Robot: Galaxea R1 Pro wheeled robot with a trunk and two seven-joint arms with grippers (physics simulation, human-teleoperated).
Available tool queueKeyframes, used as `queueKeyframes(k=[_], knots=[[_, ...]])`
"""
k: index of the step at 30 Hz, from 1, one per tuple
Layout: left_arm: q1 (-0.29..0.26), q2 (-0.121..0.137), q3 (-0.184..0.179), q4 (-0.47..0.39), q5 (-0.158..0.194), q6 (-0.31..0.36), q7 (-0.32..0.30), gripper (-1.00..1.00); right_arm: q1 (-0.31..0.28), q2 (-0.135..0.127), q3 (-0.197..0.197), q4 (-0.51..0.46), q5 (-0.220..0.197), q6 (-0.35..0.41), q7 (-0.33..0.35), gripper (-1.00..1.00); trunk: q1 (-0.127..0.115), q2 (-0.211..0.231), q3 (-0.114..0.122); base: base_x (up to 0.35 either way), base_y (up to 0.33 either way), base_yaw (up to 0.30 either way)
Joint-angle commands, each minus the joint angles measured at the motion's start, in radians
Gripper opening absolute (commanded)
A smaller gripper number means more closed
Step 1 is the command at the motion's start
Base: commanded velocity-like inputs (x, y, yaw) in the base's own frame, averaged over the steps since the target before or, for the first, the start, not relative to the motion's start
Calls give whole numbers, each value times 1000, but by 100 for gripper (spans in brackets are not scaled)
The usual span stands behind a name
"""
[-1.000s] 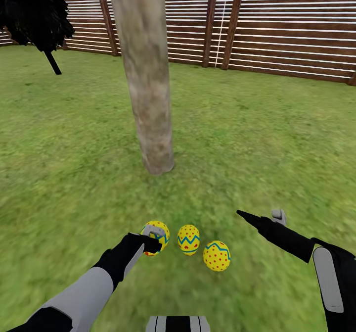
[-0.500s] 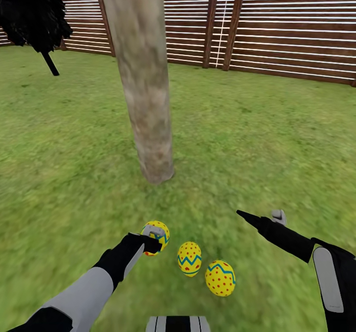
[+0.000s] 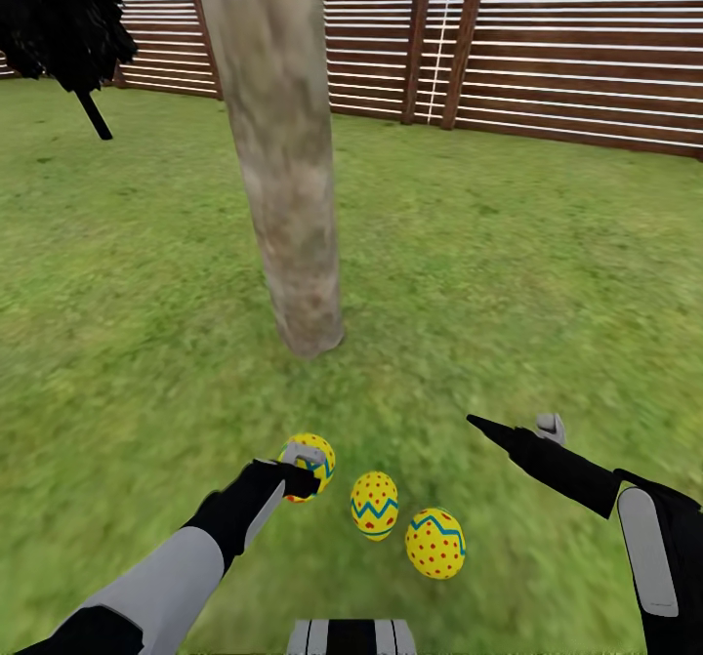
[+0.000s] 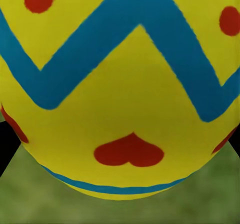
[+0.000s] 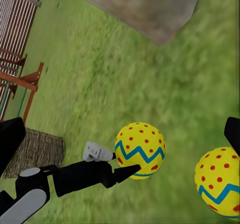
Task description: Take the three Easter eggs out of the wicker basket on the lawn in the garden, then place them on the lawn next to a single tree (choose any tree) so that all three eggs are next to the same tree and none are left in the basket.
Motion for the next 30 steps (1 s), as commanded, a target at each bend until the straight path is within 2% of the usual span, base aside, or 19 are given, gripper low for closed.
queueKeyframes(k=[1, 13, 19, 30], knots=[[0, 1, -4, -1, 8, 2, 4, -100, -1, 0, -2, 0, 4, 5, 7, 100, 0, -1, -5, 0, 0, 0], [0, -1, -9, 24, 10, -32, 3, -100, -1, 0, -1, 0, 4, 3, 12, 100, 6, -3, -51, 0, 0, 0], [0, -2, -10, 45, 13, -46, -5, -100, -1, -1, -1, 0, 6, 3, 89, 100, 8, -5, -74, 0, 0, 0], [0, -4, -10, 45, 12, -50, -1, -100, -1, -1, 1, 0, 7, 3, 98, 100, 13, -7, -117, 0, 0, 0]])
